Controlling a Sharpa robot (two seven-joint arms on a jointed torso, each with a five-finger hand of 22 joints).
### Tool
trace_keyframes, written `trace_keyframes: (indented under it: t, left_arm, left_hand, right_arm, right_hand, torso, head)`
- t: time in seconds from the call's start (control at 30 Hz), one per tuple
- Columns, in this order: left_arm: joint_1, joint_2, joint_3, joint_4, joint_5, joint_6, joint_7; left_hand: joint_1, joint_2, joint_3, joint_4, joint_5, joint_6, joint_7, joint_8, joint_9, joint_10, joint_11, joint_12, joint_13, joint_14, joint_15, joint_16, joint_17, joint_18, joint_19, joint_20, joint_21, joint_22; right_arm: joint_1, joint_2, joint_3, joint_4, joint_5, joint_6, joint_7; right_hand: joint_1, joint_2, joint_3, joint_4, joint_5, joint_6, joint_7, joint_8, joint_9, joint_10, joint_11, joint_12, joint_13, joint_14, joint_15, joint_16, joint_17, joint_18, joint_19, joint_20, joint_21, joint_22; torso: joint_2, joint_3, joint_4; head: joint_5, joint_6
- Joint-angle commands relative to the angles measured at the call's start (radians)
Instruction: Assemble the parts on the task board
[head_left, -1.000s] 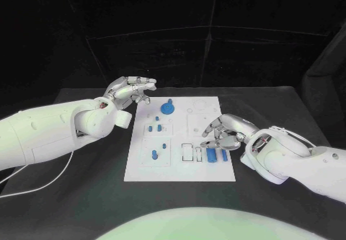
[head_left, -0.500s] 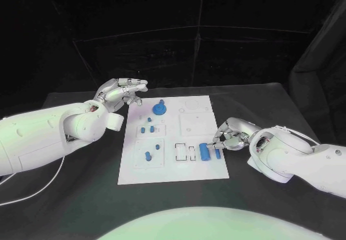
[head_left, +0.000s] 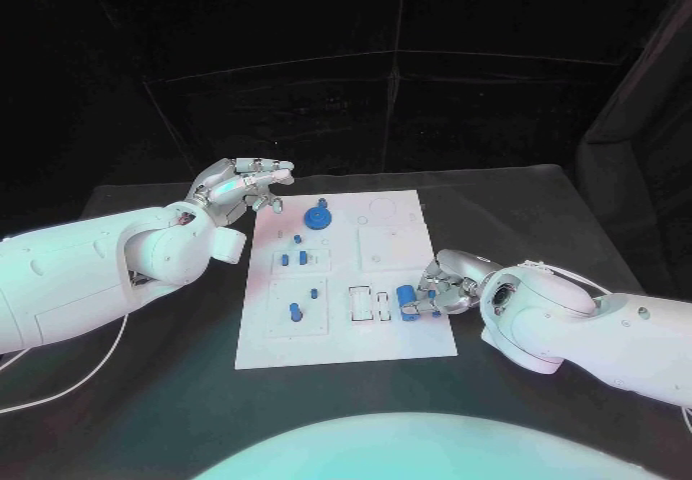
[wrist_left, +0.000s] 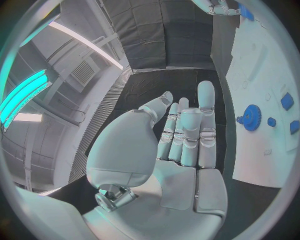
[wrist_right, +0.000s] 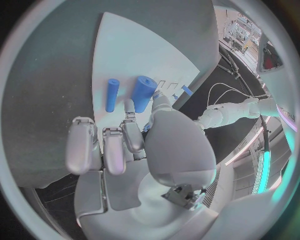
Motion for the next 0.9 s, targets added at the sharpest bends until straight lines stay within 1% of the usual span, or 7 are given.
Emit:
trace_keyframes:
  t: [0.03,0.3,0.4,0.5,0.7,0.77,0.9]
  left_arm:
    - [0.001,0.003,0.001,0.002,-0.002,0.016,0.004]
    - [0.0,0.001,0.001,0.001,-0.002,0.016,0.002]
    - [0.0,-0.001,0.0,0.001,-0.002,0.016,0.001]
    - [0.0,-0.003,0.0,0.002,-0.001,0.017,0.0]
    - [0.0,-0.007,0.0,0.004,-0.001,0.018,-0.001]
    - [0.0,-0.009,0.0,0.005,-0.001,0.019,-0.001]
    - [0.0,-0.012,0.0,0.006,-0.001,0.02,-0.001]
  left_hand:
    - [-0.001,0.002,-0.005,-0.003,-0.001,-0.005,0.0,-0.004,0.0,-0.005,0.001,0.005,0.001,-0.009,-0.001,-0.004,0.0,0.014,0.001,0.004,-0.005,-0.001]
    - [-0.001,0.002,-0.005,-0.003,-0.001,-0.005,0.0,-0.004,0.0,-0.005,0.001,0.005,0.001,-0.009,-0.001,-0.004,0.0,0.014,0.001,0.004,-0.005,-0.001]
    - [-0.001,0.002,-0.005,-0.003,-0.001,-0.005,0.0,-0.004,0.0,-0.005,0.001,0.005,0.001,-0.009,-0.001,-0.004,0.0,0.014,0.001,0.004,-0.005,-0.001]
    - [-0.001,0.002,-0.005,-0.003,-0.001,-0.005,0.0,-0.004,0.0,-0.005,0.001,0.005,0.001,-0.009,-0.001,-0.004,0.0,0.014,0.001,0.004,-0.005,-0.001]
    - [-0.001,0.002,-0.005,-0.003,-0.001,-0.005,0.0,-0.004,0.0,-0.005,0.001,0.005,0.001,-0.009,-0.001,-0.004,0.0,0.014,0.001,0.004,-0.005,-0.001]
    - [-0.001,0.002,-0.005,-0.003,-0.001,-0.005,0.0,-0.004,0.0,-0.005,0.001,0.005,0.001,-0.009,-0.001,-0.004,0.0,0.014,0.001,0.004,-0.005,-0.001]
    - [-0.001,0.002,-0.005,-0.003,-0.001,-0.005,0.0,-0.004,0.0,-0.005,0.001,0.005,0.001,-0.009,-0.001,-0.004,0.0,0.014,0.001,0.004,-0.005,-0.001]
  right_arm:
    - [-0.003,0.014,0.0,-0.009,-0.021,0.01,-0.036]
    - [-0.008,0.05,0.0,-0.025,-0.065,0.013,-0.062]
    - [-0.009,0.06,0.0,-0.033,-0.093,0.023,-0.076]
    - [-0.011,0.067,0.0,-0.039,-0.101,0.039,-0.088]
    - [-0.014,0.07,0.0,-0.039,-0.101,0.039,-0.097]
    - [-0.015,0.068,0.0,-0.035,-0.101,0.019,-0.097]
    - [-0.016,0.058,0.0,-0.02,-0.093,-0.055,-0.077]
  right_hand:
    - [0.011,0.001,-0.001,0.007,0.002,-0.008,0.0,0.006,0.002,-0.001,0.003,-0.001,-0.003,0.072,0.002,0.005,0.09,-0.02,0.004,0.001,0.003,0.0]
    - [0.012,0.005,-0.006,0.014,0.01,-0.017,0.002,0.006,0.004,-0.007,0.005,-0.008,-0.009,0.072,0.003,0.004,0.09,-0.019,0.003,0.002,0.003,0.0]
    - [0.015,0.009,-0.007,0.015,0.016,-0.019,0.003,0.007,0.005,-0.009,0.005,-0.011,-0.011,0.071,0.004,0.004,0.088,-0.019,0.002,0.003,0.002,-0.001]
    - [0.023,0.022,-0.006,0.014,0.026,-0.023,0.004,0.01,0.008,-0.011,0.006,-0.014,-0.01,0.07,0.005,0.002,0.086,-0.019,0.001,0.004,0.001,-0.003]
    - [0.059,0.048,-0.004,0.002,0.091,-0.023,0.004,0.019,0.016,-0.012,0.006,-0.019,-0.005,0.07,0.005,0.0,0.086,-0.019,0.0,0.005,0.001,-0.003]
    - [0.065,0.051,-0.005,0.0,0.107,-0.021,0.003,0.022,0.018,-0.012,0.005,-0.019,-0.004,0.07,0.005,0.0,0.086,-0.019,0.0,0.005,0.001,-0.002]
    - [0.081,0.064,-0.007,-0.002,0.191,-0.002,-0.005,0.037,0.028,-0.001,-0.002,-0.012,0.012,0.072,-0.001,0.002,0.093,-0.019,0.002,0.001,0.003,0.001]
  torso:
    - [0.0,-0.0004,0.0005]
    - [0.001,0.0009,-0.0004]
    - [0.0,0.0,0.0005]
    - [0.0,-0.0006,0.0015]
    - [-0.001,-0.0014,-0.0013]
    - [-0.002,-0.001,-0.0012]
    - [-0.002,0.0,-0.0017]
  head:
    - [0.003,0.0]
    - [0.001,0.0]
    - [0.001,-0.001]
    - [0.0,-0.001]
    - [0.001,0.0]
    - [0.002,0.0]
    - [0.004,0.001]
